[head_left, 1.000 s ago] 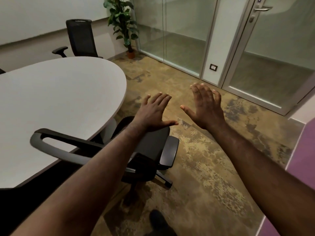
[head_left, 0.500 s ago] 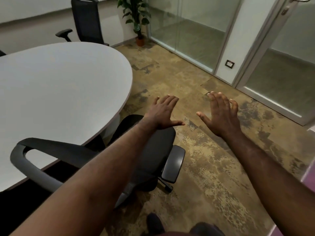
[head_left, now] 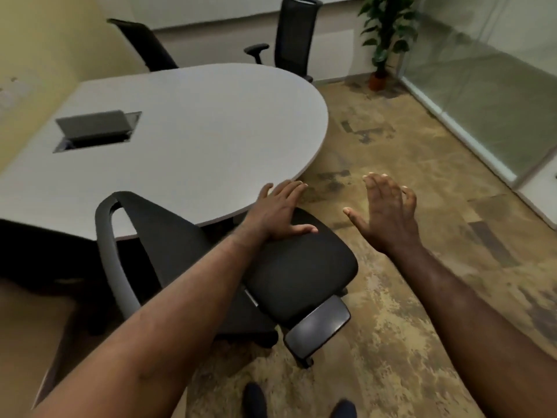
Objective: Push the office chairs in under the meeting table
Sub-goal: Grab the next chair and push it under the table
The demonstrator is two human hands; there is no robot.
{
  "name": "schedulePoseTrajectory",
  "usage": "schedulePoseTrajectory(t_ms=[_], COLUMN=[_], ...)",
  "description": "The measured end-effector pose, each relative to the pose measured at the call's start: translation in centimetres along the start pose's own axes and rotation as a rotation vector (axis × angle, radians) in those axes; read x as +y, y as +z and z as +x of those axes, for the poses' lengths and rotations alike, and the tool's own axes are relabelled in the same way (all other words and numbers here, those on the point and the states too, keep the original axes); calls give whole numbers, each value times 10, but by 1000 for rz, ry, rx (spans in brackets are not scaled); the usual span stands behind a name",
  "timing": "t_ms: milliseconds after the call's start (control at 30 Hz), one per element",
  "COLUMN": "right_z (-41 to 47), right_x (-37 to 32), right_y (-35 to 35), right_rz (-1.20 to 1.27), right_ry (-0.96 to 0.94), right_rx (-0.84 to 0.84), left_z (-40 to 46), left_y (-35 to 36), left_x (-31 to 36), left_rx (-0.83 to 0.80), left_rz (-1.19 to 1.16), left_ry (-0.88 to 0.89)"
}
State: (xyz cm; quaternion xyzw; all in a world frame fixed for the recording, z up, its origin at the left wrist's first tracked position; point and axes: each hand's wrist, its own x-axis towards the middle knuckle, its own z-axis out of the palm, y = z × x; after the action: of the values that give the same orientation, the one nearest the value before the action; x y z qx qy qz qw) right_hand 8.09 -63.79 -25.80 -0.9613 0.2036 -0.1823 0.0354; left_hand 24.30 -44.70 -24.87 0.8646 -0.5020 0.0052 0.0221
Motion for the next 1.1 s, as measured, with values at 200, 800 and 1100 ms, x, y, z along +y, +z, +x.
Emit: schedulePoseTrajectory(t_ms=[200,800,1100], right_z=[31,-33,-84], right_x=[-61,-354,-415], right_y=[10,1,24], right_rz=[113,498,441], right_ry=[-221,-460,-162], right_rx=[-43,-169,-569], left_z=[-66,-287,-265], left_y=[-22,-60,-35], left_x=[-53,-208,-250], left_rx=[67,123,-77], left_rz=[44,136,201], left_ry=[-262,-658,-337])
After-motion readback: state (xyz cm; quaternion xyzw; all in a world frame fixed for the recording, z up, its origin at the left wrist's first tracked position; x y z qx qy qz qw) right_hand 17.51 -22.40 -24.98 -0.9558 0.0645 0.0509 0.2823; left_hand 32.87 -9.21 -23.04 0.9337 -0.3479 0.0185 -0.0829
